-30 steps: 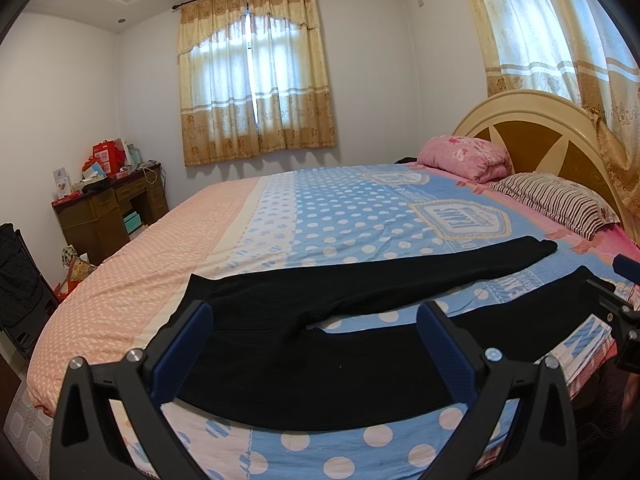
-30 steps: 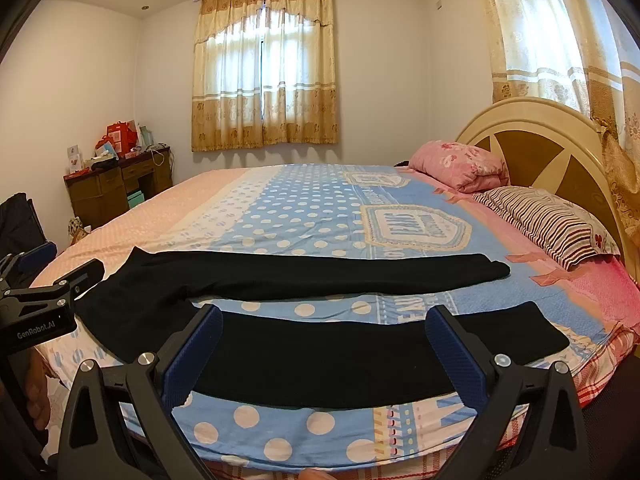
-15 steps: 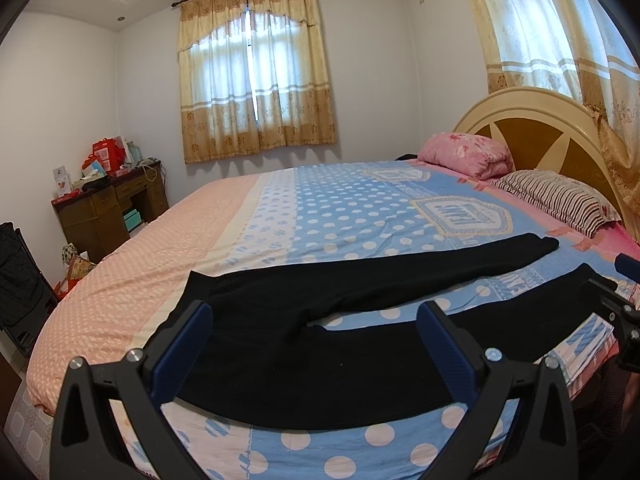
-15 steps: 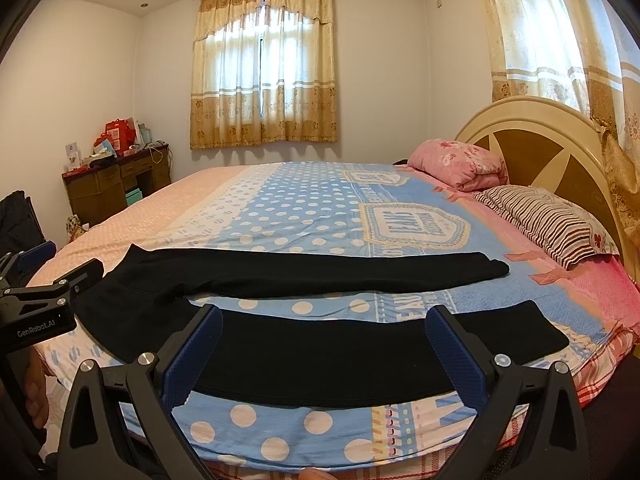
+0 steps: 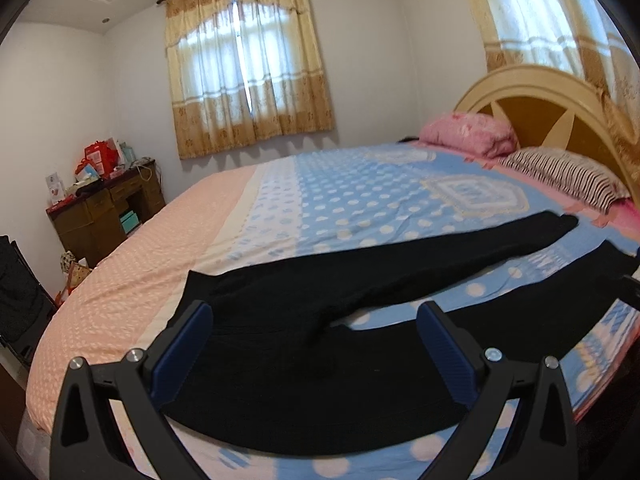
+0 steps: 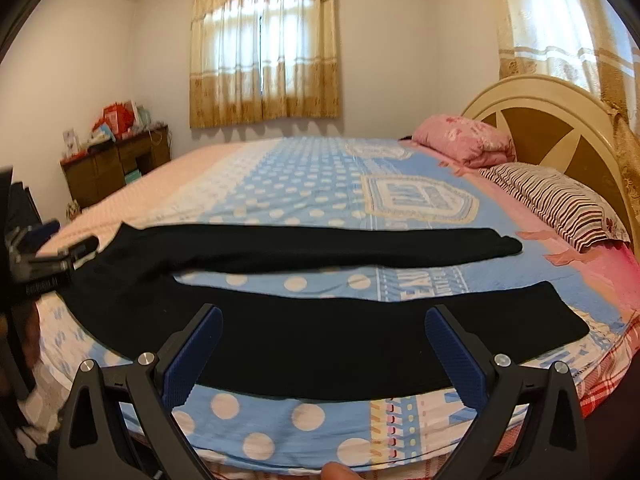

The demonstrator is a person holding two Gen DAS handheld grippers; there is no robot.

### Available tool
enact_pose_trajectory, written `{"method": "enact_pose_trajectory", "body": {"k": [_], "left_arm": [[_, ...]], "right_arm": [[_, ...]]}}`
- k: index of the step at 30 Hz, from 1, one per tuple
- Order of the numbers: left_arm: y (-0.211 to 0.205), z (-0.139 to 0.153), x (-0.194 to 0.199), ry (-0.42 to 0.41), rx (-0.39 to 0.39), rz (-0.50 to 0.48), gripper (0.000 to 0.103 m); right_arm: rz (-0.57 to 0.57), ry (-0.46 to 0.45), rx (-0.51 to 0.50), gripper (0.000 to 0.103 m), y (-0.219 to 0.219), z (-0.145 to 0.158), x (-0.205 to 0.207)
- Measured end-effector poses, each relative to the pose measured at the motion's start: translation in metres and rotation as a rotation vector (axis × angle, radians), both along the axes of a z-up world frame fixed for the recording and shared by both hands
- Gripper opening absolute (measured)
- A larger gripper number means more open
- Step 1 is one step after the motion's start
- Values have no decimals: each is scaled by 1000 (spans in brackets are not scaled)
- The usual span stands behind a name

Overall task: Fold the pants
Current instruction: 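Lower both tools to the pant leg hems and close both grippers on them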

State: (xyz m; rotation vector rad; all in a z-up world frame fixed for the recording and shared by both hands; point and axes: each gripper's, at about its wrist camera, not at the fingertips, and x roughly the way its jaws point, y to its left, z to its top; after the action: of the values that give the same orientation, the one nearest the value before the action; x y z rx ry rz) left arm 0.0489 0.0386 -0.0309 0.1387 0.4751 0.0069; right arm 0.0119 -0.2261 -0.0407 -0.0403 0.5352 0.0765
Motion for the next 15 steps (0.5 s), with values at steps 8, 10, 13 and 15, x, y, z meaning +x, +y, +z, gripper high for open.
{"method": "enact_pose_trajectory", "body": {"k": [8,10,13,15], "left_arm": [[79,-4,83,94,91,111,103],[106,-8,110,136,81,139,103],[141,-23,149,221,59,167,103],[157,-34,170,268,31,168,102]], "right_arm": [[-57,66,57,98,-43,-15,51],[-55,85,80,84,-58,-16,67],[-70,151,65,71,-83,-22,100],[-93,170,63,71,-99,-24,116]]}}
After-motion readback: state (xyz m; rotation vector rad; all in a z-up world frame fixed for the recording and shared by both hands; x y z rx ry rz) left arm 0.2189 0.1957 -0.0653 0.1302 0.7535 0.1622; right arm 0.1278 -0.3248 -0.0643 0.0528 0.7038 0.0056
